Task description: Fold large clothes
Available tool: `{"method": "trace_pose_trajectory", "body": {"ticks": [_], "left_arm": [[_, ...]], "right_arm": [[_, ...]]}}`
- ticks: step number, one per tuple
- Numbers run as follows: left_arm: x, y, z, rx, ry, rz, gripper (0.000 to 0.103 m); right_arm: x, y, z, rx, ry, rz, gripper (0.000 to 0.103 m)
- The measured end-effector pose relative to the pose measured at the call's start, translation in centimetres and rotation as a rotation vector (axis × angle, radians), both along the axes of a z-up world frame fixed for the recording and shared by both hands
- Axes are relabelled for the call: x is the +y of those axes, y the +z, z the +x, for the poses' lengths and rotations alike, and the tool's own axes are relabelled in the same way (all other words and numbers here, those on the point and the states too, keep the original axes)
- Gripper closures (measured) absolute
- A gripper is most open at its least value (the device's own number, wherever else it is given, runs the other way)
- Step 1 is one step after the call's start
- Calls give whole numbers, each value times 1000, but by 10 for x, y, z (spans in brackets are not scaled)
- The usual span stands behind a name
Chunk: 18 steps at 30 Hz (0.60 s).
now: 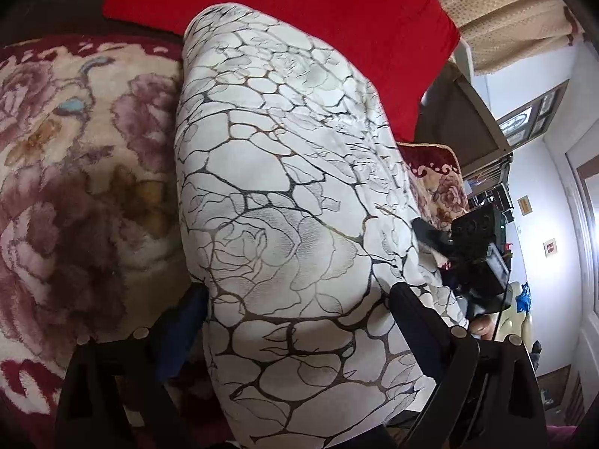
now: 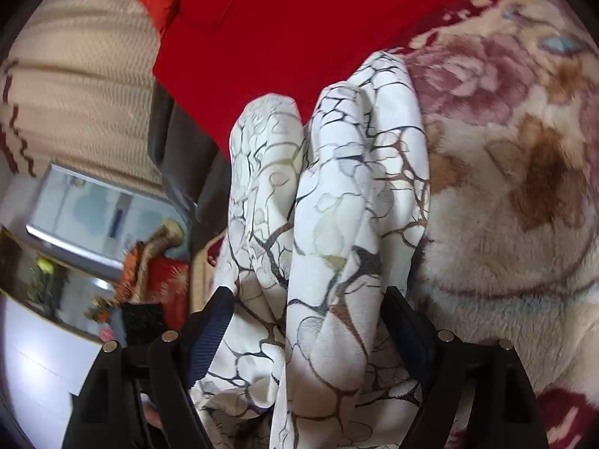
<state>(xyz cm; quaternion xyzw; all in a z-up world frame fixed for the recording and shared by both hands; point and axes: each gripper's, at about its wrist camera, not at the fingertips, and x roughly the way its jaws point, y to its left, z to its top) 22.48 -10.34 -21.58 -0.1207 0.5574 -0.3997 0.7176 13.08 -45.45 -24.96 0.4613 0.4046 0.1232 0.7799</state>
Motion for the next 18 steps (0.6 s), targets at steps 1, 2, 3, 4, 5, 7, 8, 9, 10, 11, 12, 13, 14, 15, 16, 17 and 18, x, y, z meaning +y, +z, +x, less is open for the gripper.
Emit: {"method": "trace_pose_trajectory", "body": {"ticks": [1, 2, 3, 4, 5, 7, 8, 9, 10, 11, 12, 13, 14, 15, 16, 17, 18], "left_arm": [[1, 0, -2, -9, -4, 5, 7], [-3, -1, -3, -22, -7, 21, 7], [-5, -2, -4, -25, -4, 30, 7], [-8, -2, -4, -25, -1, 35, 7], [-10, -2, -3, -25, 1, 38, 7], [-9, 0, -3, -25, 27, 21, 7], [-8, 3, -5, -38, 35, 5, 7], [-7, 8, -9, -69, 34, 0, 10], [-7, 11, -11, -94, 34, 6, 14], [-7, 14, -13, -114, 36, 18, 21], [-4, 18, -14, -127, 42, 21, 29], [-2, 20, -13, -132, 47, 18, 33], [2, 23, -13, -138, 57, 13, 38], [7, 28, -12, -147, 71, 9, 39], [11, 33, -11, -161, 80, 7, 39], [16, 40, -11, -183, 91, 9, 39], [22, 49, -11, -213, 106, 14, 39]], "right_arm": [[2, -1, 1, 5, -6, -13, 25], [4, -2, 2, 10, -12, -28, 26], [8, -2, 4, 11, -12, -48, 27], [12, -1, 5, 12, -13, -64, 28], [19, 2, 9, 18, -13, -84, 30], [30, 10, 13, 24, -1, -123, 50], [35, 15, 13, 12, 3, -138, 53], [41, 23, 13, -1, 12, -165, 58], [48, 29, 15, -7, 20, -194, 61], [53, 35, 16, -11, 24, -214, 62], [58, 41, 17, -18, 28, -228, 63], [63, 47, 19, -27, 33, -238, 63], [70, 54, 21, -39, 39, -247, 63], [77, 61, 23, -56, 50, -256, 64], [84, 68, 25, -74, 63, -261, 64], [89, 72, 28, -89, 73, -265, 64], [98, 79, 31, -109, 84, -270, 64]]}}
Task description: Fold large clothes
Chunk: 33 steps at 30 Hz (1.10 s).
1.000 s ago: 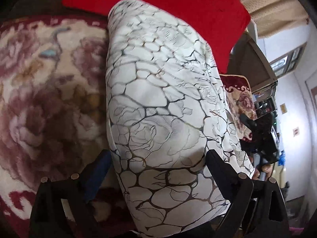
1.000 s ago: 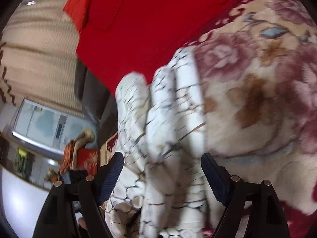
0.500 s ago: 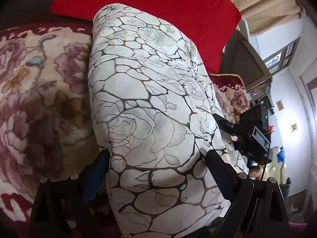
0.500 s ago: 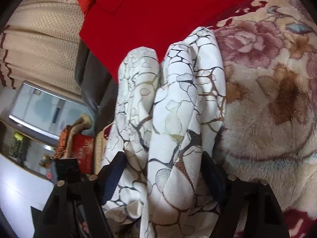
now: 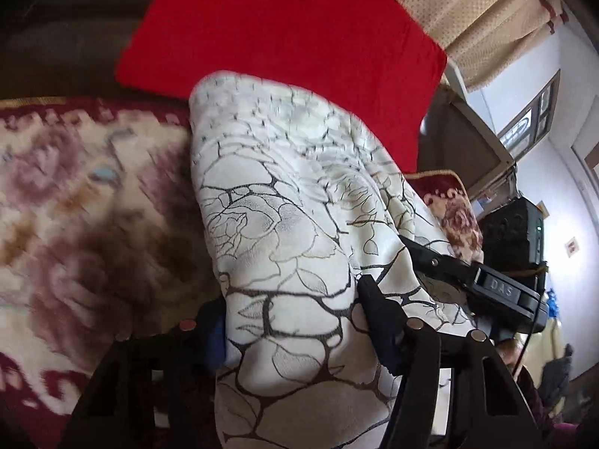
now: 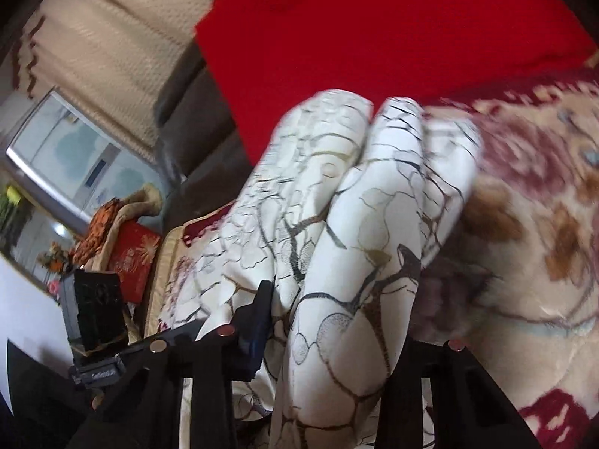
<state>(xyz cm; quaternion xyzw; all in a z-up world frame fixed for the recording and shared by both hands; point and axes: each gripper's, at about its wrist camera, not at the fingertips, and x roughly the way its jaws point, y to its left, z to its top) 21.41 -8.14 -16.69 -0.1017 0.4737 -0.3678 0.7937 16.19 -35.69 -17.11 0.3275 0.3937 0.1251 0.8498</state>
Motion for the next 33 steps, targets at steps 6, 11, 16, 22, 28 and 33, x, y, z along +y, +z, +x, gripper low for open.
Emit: {"method": "trace_pose_trajectory", "body": {"ticks": [6, 11, 16, 22, 28, 33], "left_arm": [[31, 34, -7, -143, 74, 75, 39], [40, 1, -13, -115, 115, 208, 38], [44, -33, -11, -80, 129, 280, 22], [43, -15, -14, -105, 153, 309, 21], [44, 0, -41, -198, 173, 372, 21], [49, 9, -48, -234, 204, 400, 21]], "right_arm": [[45, 19, 22, -76, 73, -15, 65], [73, -13, 29, -38, 124, -21, 65], [63, -67, 20, 125, 60, 79, 49], [54, -10, 5, 62, 9, -63, 45], [66, 43, -26, -61, 4, -182, 45], [88, 48, -46, -68, 64, -195, 45]]}}
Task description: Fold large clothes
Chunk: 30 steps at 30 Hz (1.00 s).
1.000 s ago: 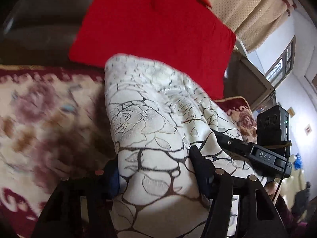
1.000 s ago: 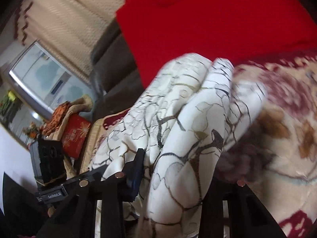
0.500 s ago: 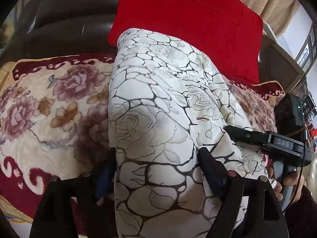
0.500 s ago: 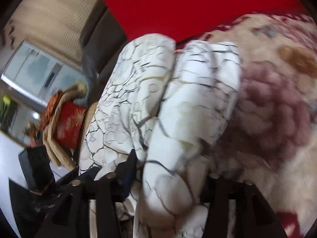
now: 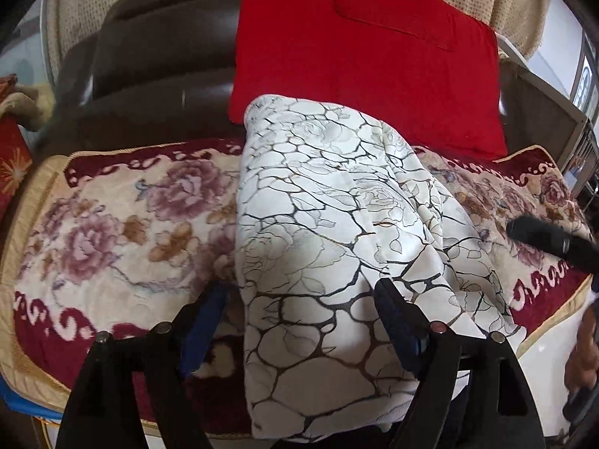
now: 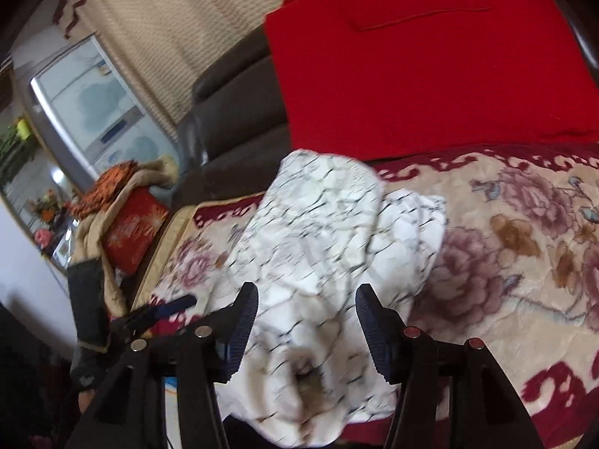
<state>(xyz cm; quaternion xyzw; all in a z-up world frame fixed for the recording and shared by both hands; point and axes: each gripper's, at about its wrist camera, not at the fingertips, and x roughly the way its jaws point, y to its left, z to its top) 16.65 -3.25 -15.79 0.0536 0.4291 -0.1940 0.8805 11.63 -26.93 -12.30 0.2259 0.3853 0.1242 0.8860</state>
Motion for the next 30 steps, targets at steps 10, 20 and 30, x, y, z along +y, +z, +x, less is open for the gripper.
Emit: {"method": "trace_pose_trajectory", "body": {"ticks": [10, 20, 30], "left_arm": [[21, -12, -6, 0, 80, 66, 21], [19, -13, -2, -22, 75, 85, 18], [6, -20, 50, -11, 72, 140, 17]], "right_arm": [[25, -78, -1, 220, 28, -107, 57], [13, -41, 20, 180, 13, -94, 57], [-15, -42, 141, 182, -106, -83, 55]]}}
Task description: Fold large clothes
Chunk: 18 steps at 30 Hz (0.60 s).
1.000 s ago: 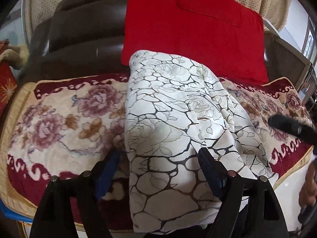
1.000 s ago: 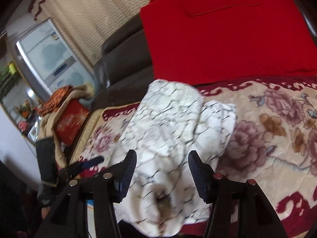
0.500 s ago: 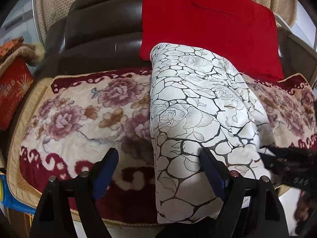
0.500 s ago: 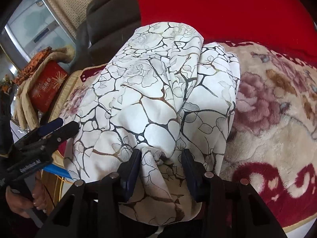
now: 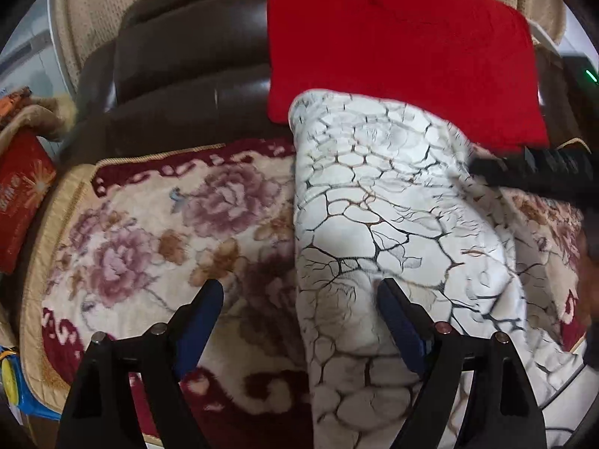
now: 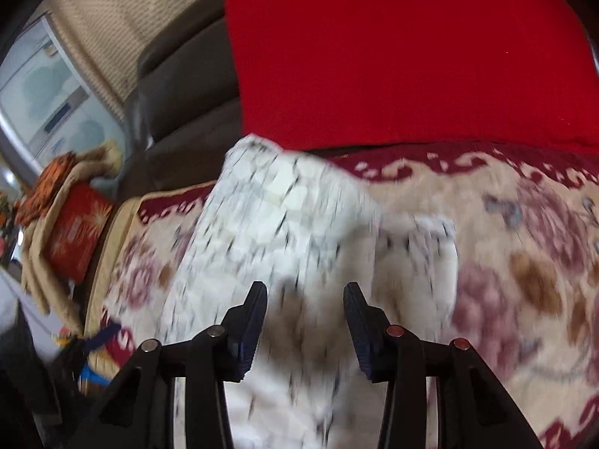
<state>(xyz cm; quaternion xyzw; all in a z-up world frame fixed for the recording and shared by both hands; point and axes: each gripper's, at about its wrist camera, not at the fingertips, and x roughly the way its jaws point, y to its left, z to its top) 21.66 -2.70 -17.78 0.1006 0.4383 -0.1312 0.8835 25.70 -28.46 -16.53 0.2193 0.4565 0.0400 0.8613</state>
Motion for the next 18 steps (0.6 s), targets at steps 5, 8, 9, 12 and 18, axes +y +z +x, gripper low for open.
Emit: {"method": "trace_pose_trajectory", "body": {"ticks": [5, 8, 9, 12, 18], "left_arm": [[-14, -23, 1, 37, -24, 49, 16], [-13, -26, 0, 59, -10, 31, 16], [-13, -23, -2, 56, -11, 30, 16], [-8, -15, -10, 47, 5, 12, 17], [5, 3, -32, 27, 53, -11, 17]], "right_arm": [[3, -60, 51, 165, 6, 8, 55], [0, -59, 48, 142, 0, 20, 54], [-1, -53, 42, 129, -4, 22, 54], [-8, -32, 17, 101, -16, 43, 54], [11, 25, -64, 3, 68, 21, 51]]}}
